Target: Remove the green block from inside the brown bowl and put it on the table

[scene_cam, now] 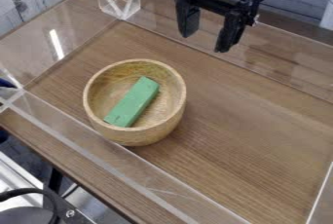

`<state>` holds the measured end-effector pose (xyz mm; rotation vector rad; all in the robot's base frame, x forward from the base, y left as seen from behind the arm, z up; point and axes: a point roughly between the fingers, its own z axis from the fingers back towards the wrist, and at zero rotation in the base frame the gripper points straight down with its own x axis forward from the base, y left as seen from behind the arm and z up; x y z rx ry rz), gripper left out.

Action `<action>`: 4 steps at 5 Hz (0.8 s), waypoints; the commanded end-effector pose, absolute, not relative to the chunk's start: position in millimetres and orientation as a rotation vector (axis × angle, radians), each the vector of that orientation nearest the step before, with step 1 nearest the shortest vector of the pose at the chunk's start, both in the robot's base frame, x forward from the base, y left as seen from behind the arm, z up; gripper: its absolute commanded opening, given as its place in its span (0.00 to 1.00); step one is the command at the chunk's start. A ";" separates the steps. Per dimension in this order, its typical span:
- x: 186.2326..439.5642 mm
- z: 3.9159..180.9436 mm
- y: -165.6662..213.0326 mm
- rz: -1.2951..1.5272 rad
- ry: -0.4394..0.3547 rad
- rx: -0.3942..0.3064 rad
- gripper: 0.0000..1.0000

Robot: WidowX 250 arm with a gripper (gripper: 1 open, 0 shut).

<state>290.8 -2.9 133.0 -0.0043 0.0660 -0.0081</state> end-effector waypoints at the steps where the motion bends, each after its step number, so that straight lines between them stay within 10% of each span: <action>1: 285.8 127.9 5.4 -0.002 0.083 0.001 1.00; 4: 245.9 114.8 69.6 0.072 0.068 0.014 1.00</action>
